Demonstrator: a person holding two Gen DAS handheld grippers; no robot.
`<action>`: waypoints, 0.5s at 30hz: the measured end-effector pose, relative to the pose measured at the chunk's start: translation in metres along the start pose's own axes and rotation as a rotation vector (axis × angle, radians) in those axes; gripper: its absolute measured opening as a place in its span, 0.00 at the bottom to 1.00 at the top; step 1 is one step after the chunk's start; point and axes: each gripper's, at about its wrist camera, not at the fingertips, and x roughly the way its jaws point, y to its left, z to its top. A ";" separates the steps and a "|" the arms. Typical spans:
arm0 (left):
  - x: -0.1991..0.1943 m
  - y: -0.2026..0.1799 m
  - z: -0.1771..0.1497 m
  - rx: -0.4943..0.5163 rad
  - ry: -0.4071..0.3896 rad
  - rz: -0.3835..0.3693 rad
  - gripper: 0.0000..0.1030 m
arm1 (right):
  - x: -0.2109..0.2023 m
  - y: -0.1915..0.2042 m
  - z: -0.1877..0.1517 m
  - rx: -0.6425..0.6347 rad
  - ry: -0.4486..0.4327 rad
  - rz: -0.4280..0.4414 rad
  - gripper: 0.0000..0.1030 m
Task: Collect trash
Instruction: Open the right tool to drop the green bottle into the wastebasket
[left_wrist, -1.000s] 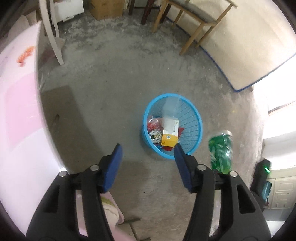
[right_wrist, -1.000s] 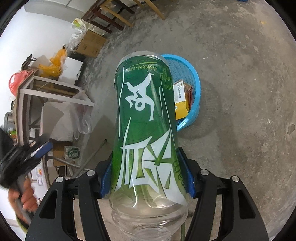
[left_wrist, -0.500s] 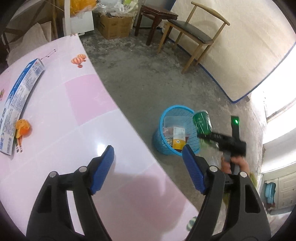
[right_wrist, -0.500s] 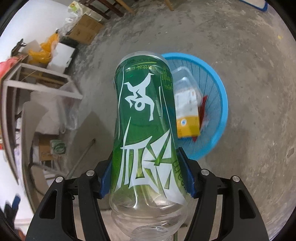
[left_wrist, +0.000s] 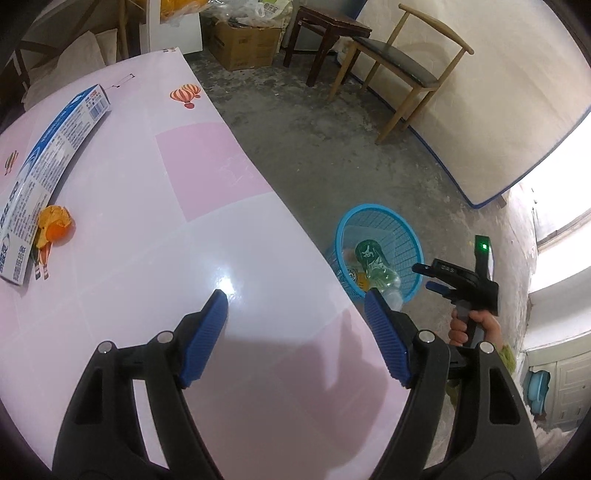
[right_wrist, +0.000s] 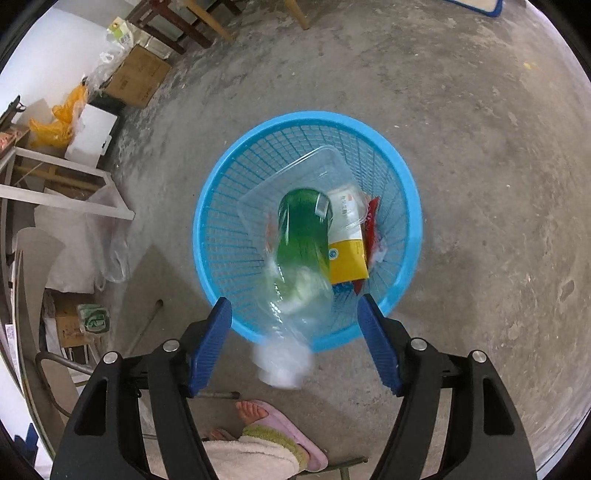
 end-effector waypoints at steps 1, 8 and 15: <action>-0.001 0.000 -0.001 0.001 -0.006 0.001 0.70 | -0.006 0.000 -0.004 -0.004 -0.016 0.000 0.67; -0.027 0.011 -0.015 -0.008 -0.060 0.007 0.71 | -0.047 0.009 -0.021 -0.034 -0.082 0.032 0.67; -0.059 0.031 -0.033 -0.032 -0.135 0.038 0.72 | -0.094 0.052 -0.042 -0.145 -0.135 0.106 0.72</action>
